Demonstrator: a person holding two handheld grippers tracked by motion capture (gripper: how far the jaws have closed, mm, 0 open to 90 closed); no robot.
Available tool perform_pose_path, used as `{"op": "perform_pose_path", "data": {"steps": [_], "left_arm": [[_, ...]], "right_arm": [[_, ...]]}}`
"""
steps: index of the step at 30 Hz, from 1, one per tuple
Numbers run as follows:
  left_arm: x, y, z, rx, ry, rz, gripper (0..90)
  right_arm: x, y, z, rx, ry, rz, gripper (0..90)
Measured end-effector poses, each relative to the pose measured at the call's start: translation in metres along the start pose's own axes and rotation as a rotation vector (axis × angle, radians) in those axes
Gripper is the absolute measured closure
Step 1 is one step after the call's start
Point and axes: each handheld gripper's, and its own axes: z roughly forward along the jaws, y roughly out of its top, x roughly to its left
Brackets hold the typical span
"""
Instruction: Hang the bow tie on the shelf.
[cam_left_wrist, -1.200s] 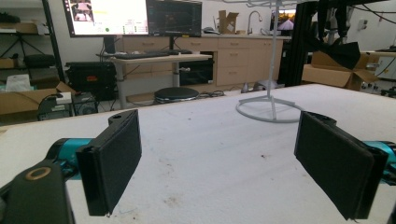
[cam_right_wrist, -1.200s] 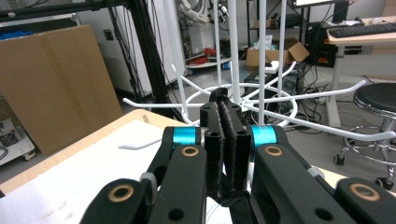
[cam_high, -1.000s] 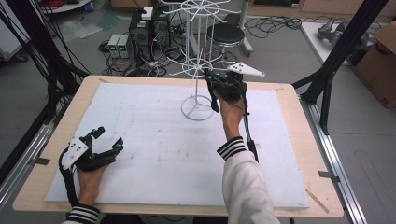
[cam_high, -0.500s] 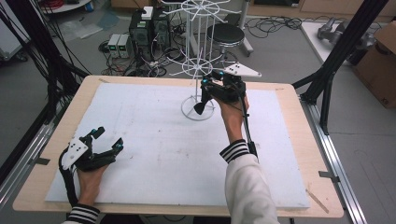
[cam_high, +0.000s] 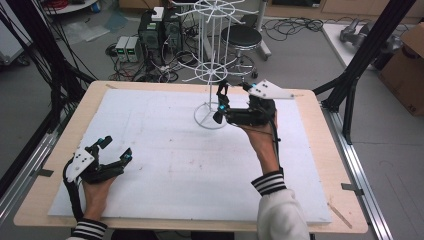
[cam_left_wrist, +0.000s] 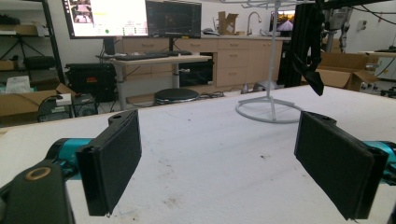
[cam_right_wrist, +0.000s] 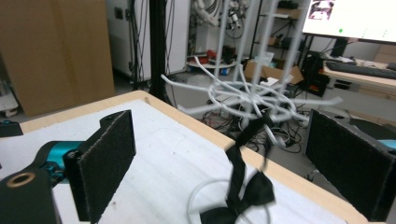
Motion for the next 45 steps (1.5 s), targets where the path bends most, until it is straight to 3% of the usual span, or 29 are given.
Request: {"op": "perform_pose_path", "data": {"steps": [3, 6, 7, 10, 13, 14, 15, 22, 27, 28, 34, 38, 45], "left_arm": [[0.000, 0.000, 0.000, -0.001, 0.000, 0.000, 15.2], [0.000, 0.000, 0.000, 0.000, 0.000, 0.000, 15.2], [0.000, 0.000, 0.000, 0.000, 0.000, 0.001, 15.2], [0.000, 0.000, 0.000, 0.000, 0.000, 0.002, 15.2], [0.000, 0.000, 0.000, 0.000, -0.001, 0.002, 15.2], [0.000, 0.000, 0.000, -0.001, 0.000, 0.000, 15.2], [0.000, 0.000, 0.000, -0.001, 0.000, 0.000, 15.2], [-0.001, 0.000, 0.000, -0.004, 0.002, 0.002, 15.2], [-0.001, 0.000, 0.000, -0.004, 0.003, 0.001, 15.2], [-0.001, 0.000, 0.000, -0.004, 0.003, 0.001, 15.2], [-0.001, 0.000, 0.000, -0.003, 0.004, 0.001, 15.2], [0.000, 0.000, 0.000, -0.003, 0.004, 0.002, 15.2], [0.000, 0.000, 0.000, -0.007, 0.005, -0.003, 15.2]], "right_arm": [[-0.003, -0.010, -0.012, -0.016, -0.012, 0.005, 8.0], [-0.011, -0.033, -0.037, -0.012, -0.046, 0.022, 8.1], [-0.011, -0.033, -0.037, -0.012, -0.046, 0.022, 8.1], [-0.017, -0.057, -0.061, -0.022, -0.092, 0.039, 8.1], [-0.018, -0.068, -0.071, -0.025, -0.115, 0.044, 8.1], [-0.021, -0.083, -0.082, -0.023, -0.147, 0.055, 8.1], [-0.021, -0.083, -0.082, -0.023, -0.147, 0.055, 8.1], [-0.027, -0.130, -0.114, -0.052, -0.222, 0.064, 8.1], [-0.024, -0.152, -0.120, -0.045, -0.249, 0.044, 8.1], [-0.022, -0.162, -0.120, -0.029, -0.256, 0.053, 8.1], [-0.019, -0.181, -0.112, -0.002, -0.257, 0.071, 8.1], [-0.017, -0.190, -0.107, 0.014, -0.253, 0.097, 8.1], [-0.018, -0.191, -0.106, 0.011, -0.253, 0.098, 8.1]]}}
